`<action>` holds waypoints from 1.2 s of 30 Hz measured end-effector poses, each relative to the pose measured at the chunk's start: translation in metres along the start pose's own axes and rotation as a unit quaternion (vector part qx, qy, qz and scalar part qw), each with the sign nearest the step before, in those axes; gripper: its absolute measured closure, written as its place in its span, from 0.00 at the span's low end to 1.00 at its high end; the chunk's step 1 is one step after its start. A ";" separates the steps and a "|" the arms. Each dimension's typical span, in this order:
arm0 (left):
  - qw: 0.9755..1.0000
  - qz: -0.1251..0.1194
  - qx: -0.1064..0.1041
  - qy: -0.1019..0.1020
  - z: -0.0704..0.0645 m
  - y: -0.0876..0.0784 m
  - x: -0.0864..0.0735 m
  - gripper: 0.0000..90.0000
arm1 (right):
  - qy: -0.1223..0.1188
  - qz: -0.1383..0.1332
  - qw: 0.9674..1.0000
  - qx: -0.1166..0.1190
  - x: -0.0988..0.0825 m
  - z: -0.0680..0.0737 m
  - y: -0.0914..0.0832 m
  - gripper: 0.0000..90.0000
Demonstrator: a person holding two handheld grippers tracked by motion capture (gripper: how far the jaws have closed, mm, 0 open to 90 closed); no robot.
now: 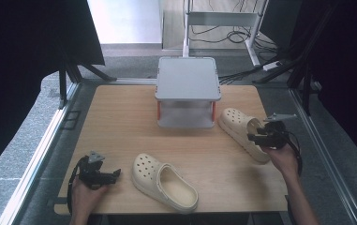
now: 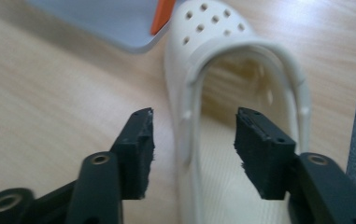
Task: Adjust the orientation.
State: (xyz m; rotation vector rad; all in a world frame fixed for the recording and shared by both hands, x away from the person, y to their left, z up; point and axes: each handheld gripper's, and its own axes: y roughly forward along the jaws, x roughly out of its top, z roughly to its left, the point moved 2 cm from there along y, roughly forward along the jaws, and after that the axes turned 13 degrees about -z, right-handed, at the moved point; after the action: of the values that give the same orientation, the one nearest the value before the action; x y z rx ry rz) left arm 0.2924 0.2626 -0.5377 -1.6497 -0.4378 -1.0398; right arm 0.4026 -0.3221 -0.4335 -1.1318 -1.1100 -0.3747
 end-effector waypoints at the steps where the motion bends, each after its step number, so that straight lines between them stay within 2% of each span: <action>1: 1.000 0.000 0.000 0.000 0.000 0.000 0.000 0.00 | 0.002 0.000 1.000 0.000 0.002 -0.003 0.004 0.59; 4: 1.000 0.000 0.000 0.000 0.000 0.000 0.000 0.00 | 0.011 0.003 1.000 0.012 0.007 -0.009 0.017 0.62; 6: 1.000 0.000 0.000 0.000 0.000 0.000 0.000 0.00 | 0.016 0.011 1.000 0.022 0.007 -0.010 0.026 0.62; 8: 1.000 0.000 0.000 0.000 0.000 0.000 0.000 0.00 | 0.013 0.027 0.999 0.022 0.006 -0.010 0.035 0.64; 11: 1.000 0.000 0.000 0.000 0.000 0.000 0.000 0.00 | 0.021 0.034 0.999 0.036 0.003 -0.011 0.045 0.70; 15: 1.000 0.000 0.000 0.000 0.000 0.000 0.000 0.00 | 0.028 0.037 0.998 0.050 0.001 -0.007 0.053 0.84; 18: 1.000 0.000 0.000 0.000 0.000 0.000 0.000 0.00 | 0.046 0.035 0.997 0.044 0.001 -0.006 0.052 0.86; 23: 1.000 0.000 0.000 0.000 0.000 0.000 0.000 0.00 | 0.050 0.028 0.998 0.024 0.003 -0.006 0.042 0.86; 25: 1.000 0.000 0.000 0.000 0.000 0.000 0.000 0.00 | 0.055 0.026 0.998 0.019 0.003 -0.006 0.034 0.86; 29: 1.000 -0.002 0.001 -0.001 0.000 0.001 0.000 0.00 | 0.049 0.024 0.999 0.003 0.005 -0.003 0.015 0.86; 30: 1.000 -0.002 0.001 -0.001 0.000 0.001 0.000 0.00 | 0.049 0.024 0.999 0.003 0.005 -0.003 0.015 0.86; 31: 1.000 -0.002 0.001 -0.002 0.000 0.001 0.000 0.00 | 0.050 0.019 0.999 0.002 0.007 0.001 0.004 0.86; 36: 1.000 -0.002 0.001 -0.002 -0.001 0.001 0.000 0.00 | 0.037 0.013 0.999 0.010 0.012 0.020 -0.016 0.86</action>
State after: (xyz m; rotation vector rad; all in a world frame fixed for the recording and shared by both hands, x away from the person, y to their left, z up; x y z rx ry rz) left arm 0.2930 0.2617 -0.5379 -1.6497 -0.4443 -1.0396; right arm 0.3858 -0.3087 -0.4150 -1.1048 -1.0315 -0.3808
